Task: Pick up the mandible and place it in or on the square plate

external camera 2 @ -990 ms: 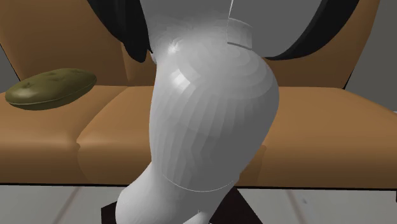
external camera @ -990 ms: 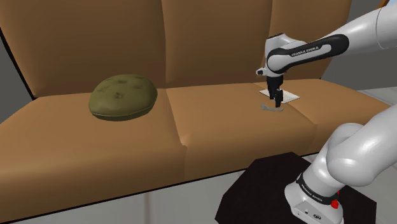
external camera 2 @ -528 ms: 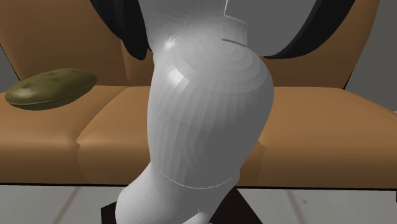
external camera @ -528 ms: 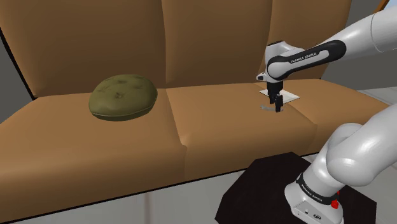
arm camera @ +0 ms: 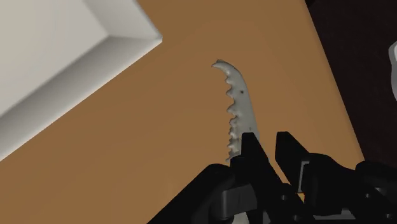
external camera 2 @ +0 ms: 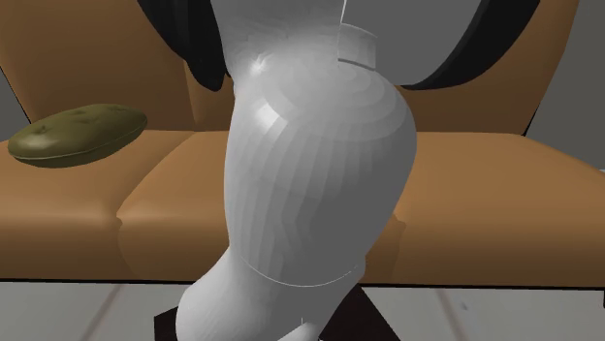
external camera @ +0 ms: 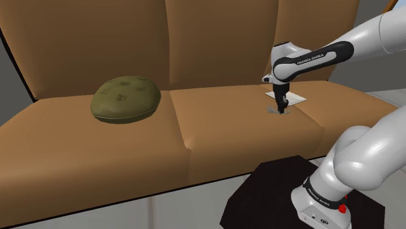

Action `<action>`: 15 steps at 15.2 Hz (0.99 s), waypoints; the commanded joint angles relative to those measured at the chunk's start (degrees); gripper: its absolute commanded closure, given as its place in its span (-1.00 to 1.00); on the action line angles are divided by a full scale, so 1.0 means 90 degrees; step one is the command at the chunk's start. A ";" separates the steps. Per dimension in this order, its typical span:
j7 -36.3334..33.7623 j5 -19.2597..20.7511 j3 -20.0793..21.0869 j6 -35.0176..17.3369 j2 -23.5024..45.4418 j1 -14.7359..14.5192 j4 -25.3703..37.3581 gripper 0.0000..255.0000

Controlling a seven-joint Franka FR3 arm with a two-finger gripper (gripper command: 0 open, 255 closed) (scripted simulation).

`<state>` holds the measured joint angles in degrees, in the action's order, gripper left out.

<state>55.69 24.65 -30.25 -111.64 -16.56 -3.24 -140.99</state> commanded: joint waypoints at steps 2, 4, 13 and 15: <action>0.0000 -0.0005 -0.0001 0.0002 0.0009 -0.0002 -0.0008 1.00; -0.0004 -0.0005 0.0003 0.0007 0.0002 -0.0003 -0.0011 1.00; -0.0322 -0.0979 0.0063 0.0592 0.0739 -0.0259 0.1225 -1.00; -0.0325 -0.0959 0.0036 0.0418 0.0764 -0.0240 0.1077 -1.00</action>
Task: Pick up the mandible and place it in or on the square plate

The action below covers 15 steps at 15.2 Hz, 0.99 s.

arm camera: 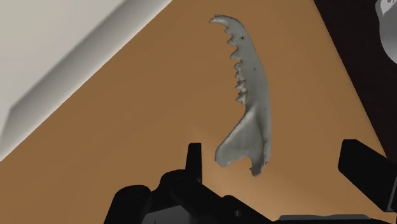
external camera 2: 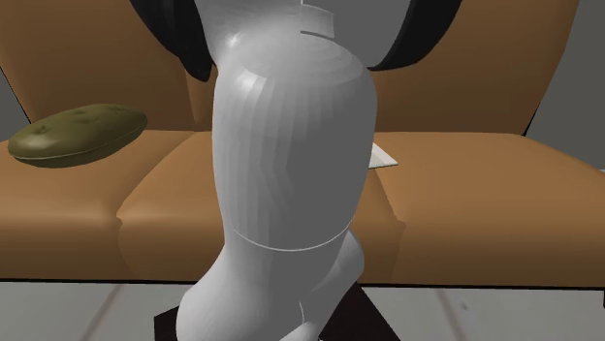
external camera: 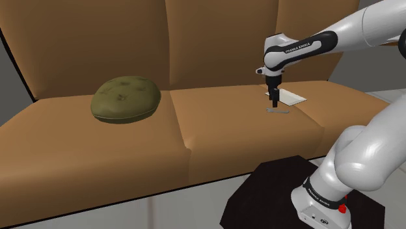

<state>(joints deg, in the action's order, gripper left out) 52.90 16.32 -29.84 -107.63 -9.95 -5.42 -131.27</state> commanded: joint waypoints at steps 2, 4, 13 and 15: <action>-0.0016 -0.0014 -0.0039 -0.0204 0.0061 0.0020 -0.0147 -1.00; -0.0016 0.0002 -0.0069 -0.0382 0.0100 0.0038 -0.0285 -1.00; -0.0014 0.0014 -0.0093 -0.0524 0.0135 0.0052 -0.0391 -1.00; -0.0014 0.0014 -0.0093 -0.0524 0.0136 0.0052 -0.0391 1.00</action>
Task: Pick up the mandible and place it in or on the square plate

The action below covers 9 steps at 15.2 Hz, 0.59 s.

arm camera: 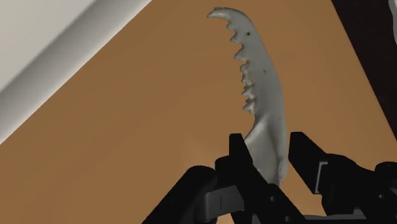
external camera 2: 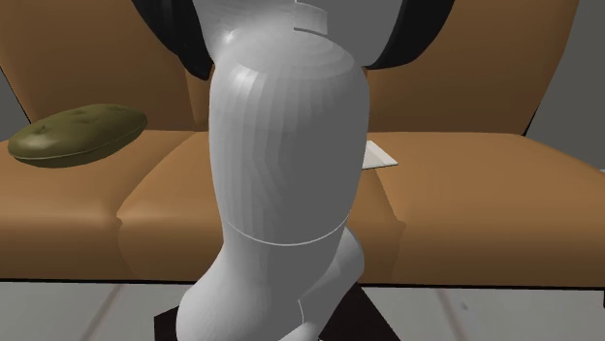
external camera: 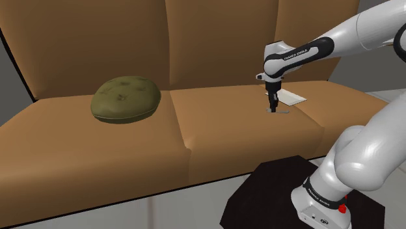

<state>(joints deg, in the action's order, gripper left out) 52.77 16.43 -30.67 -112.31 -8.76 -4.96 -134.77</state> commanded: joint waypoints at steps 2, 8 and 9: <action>-0.0001 0.0002 -0.0002 -0.0004 0.0003 0.0001 -0.0003 1.00; 0.0000 0.0001 0.0001 -0.0004 0.0004 0.0004 -0.0003 1.00; -0.0002 0.0012 0.0014 0.0090 -0.0049 0.0005 0.0041 1.00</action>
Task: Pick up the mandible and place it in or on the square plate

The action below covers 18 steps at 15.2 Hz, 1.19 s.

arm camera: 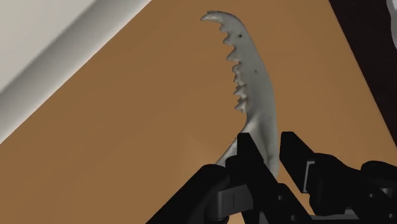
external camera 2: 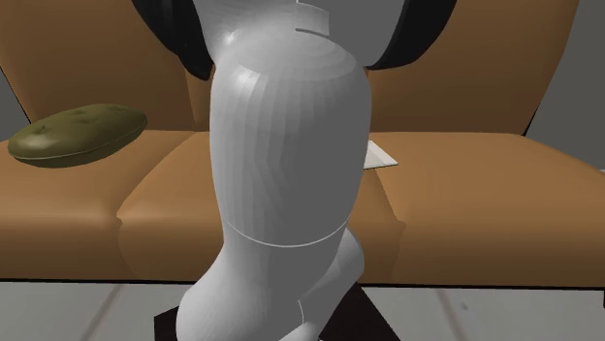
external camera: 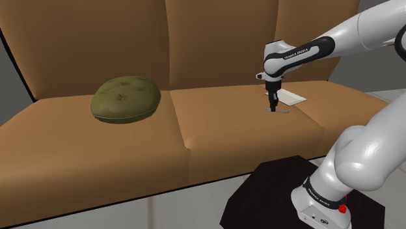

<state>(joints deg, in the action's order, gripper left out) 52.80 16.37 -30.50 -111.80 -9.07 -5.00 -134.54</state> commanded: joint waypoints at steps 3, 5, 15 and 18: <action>-0.0006 0.0044 0.0034 0.0311 -0.0160 0.0008 0.0155 1.00; -0.0004 0.0057 0.0060 0.0495 -0.0249 0.0006 0.0255 1.00; 0.4090 -0.0830 -0.1998 -0.1412 -0.1753 -0.0093 -0.1146 -1.00; 0.4161 -0.0906 -0.2115 -0.1716 -0.1581 -0.0189 -0.1296 -1.00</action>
<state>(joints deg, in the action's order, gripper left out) 89.91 8.48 -49.11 -126.20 -23.84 -6.38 -145.70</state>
